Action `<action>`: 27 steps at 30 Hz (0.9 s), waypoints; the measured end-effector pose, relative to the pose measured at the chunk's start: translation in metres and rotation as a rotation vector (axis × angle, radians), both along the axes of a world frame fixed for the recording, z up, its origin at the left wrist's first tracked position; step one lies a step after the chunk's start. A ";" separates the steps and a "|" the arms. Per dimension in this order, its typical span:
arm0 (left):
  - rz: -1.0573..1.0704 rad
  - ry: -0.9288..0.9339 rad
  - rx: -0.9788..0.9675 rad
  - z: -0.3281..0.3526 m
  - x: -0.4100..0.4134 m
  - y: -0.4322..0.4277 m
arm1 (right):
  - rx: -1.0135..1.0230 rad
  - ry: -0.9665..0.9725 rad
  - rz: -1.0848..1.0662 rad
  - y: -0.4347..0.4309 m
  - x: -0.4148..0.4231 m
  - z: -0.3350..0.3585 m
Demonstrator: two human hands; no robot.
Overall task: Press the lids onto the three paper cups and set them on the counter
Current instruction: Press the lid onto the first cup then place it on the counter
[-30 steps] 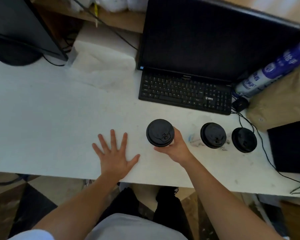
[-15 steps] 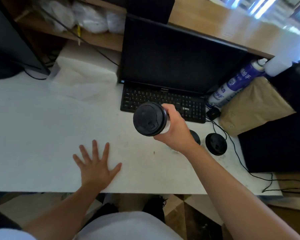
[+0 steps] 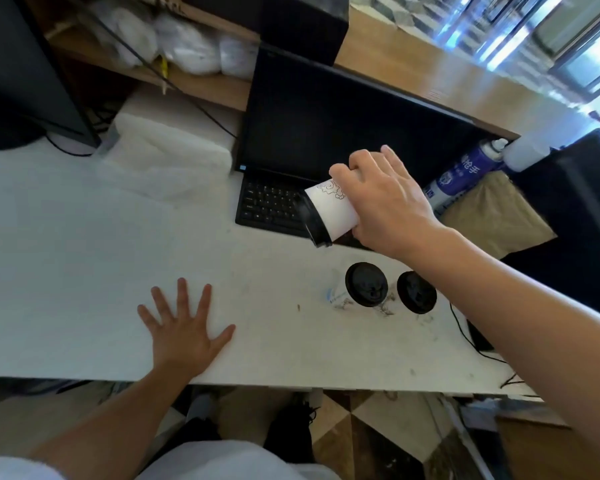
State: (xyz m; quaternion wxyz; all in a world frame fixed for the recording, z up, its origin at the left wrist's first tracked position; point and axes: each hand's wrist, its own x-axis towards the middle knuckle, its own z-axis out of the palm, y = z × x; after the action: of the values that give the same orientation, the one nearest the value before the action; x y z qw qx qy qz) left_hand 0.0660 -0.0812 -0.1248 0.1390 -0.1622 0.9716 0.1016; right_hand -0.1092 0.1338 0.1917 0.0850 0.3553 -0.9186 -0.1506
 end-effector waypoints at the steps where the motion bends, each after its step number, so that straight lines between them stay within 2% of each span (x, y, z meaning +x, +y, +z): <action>1: 0.001 0.000 0.001 0.000 0.000 0.000 | 0.100 0.027 0.003 -0.003 0.001 0.001; 5: 0.003 -0.007 -0.006 0.001 0.001 0.000 | 0.440 0.044 -0.022 -0.022 0.016 -0.008; 12: 0.005 0.019 -0.006 -0.002 0.002 0.000 | 0.661 0.063 -0.049 -0.042 0.041 -0.045; 16: 0.009 0.037 0.000 -0.003 0.002 -0.001 | 0.651 0.066 -0.010 -0.042 0.046 -0.049; 22: 0.008 0.051 -0.003 -0.005 0.003 -0.001 | 0.582 0.083 -0.062 -0.035 0.037 -0.037; 27: 0.006 0.039 -0.015 -0.006 0.003 0.000 | 0.339 0.055 -0.165 -0.024 0.023 -0.019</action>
State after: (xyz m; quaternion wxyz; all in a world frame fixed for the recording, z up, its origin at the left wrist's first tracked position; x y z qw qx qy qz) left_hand 0.0688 -0.0815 -0.1312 0.1183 -0.1640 0.9744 0.0981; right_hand -0.0863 0.1098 0.1729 0.0366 0.2838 -0.9033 -0.3195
